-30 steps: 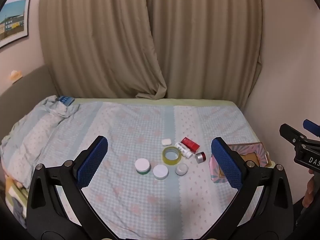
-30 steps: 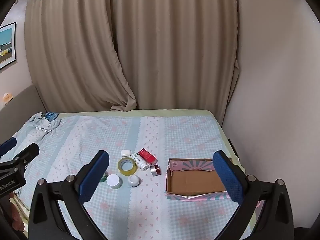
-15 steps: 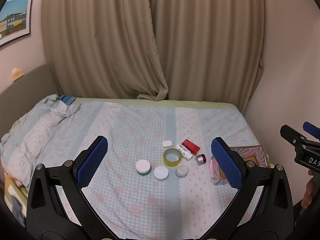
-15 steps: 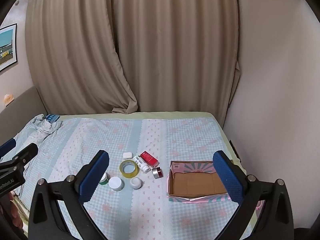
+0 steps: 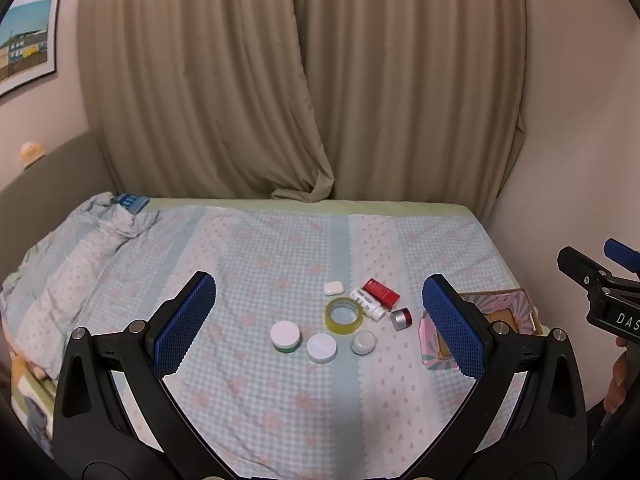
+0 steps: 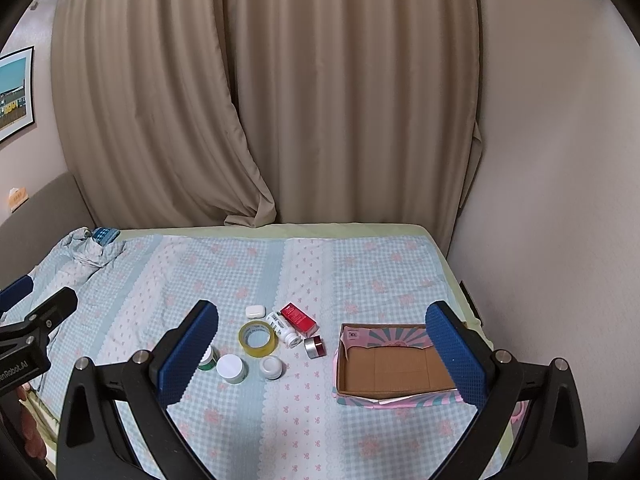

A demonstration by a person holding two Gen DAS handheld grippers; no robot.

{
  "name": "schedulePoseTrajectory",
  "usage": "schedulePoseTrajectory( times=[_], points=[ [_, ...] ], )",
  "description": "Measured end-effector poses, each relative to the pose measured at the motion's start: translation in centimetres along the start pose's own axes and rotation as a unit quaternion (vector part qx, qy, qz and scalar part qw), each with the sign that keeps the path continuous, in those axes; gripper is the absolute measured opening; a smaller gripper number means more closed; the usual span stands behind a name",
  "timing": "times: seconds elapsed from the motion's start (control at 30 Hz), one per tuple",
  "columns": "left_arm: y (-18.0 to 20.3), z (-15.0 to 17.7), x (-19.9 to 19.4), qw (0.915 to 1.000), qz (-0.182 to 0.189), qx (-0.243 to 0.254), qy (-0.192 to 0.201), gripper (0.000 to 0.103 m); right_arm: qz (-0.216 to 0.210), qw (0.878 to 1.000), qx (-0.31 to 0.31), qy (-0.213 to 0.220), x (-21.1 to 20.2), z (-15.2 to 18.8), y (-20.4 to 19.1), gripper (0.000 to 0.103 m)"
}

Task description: Organize rigid objects

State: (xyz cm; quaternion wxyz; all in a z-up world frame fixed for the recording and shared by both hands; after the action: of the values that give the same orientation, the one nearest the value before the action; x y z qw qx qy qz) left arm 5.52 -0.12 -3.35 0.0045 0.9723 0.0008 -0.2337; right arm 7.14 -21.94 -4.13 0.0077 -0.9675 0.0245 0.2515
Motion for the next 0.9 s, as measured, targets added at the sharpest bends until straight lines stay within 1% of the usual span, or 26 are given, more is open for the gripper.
schedulePoseTrajectory(
  times=[0.3,0.4,0.9],
  points=[
    [0.6,-0.2,0.6,1.0,0.001,0.0,-0.001,0.103,0.0,1.0,0.001,0.001,0.0,0.1,0.0,0.103],
    [0.5,-0.3,0.7,1.0,-0.008,0.003,0.002,0.103,0.0,1.0,0.001,0.001,0.0,0.2,0.0,0.103],
    [-0.2,-0.5,1.1,1.0,0.005,-0.001,-0.007,0.103,0.0,1.0,0.001,-0.002,0.3,-0.2,0.0,0.103]
  ],
)
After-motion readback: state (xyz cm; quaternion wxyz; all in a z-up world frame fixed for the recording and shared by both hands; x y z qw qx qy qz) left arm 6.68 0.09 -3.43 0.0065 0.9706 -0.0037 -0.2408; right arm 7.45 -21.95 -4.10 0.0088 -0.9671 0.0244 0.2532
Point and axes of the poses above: each gripper's, at about its wrist camera, not at the fingertips, and x roughly the way its jaws point, y to its right, z to its underside, the point moved 6 cm from there along x, roughly the way its jaws point, and after that the axes turned 6 degrees about y, right-handed, at the moved point
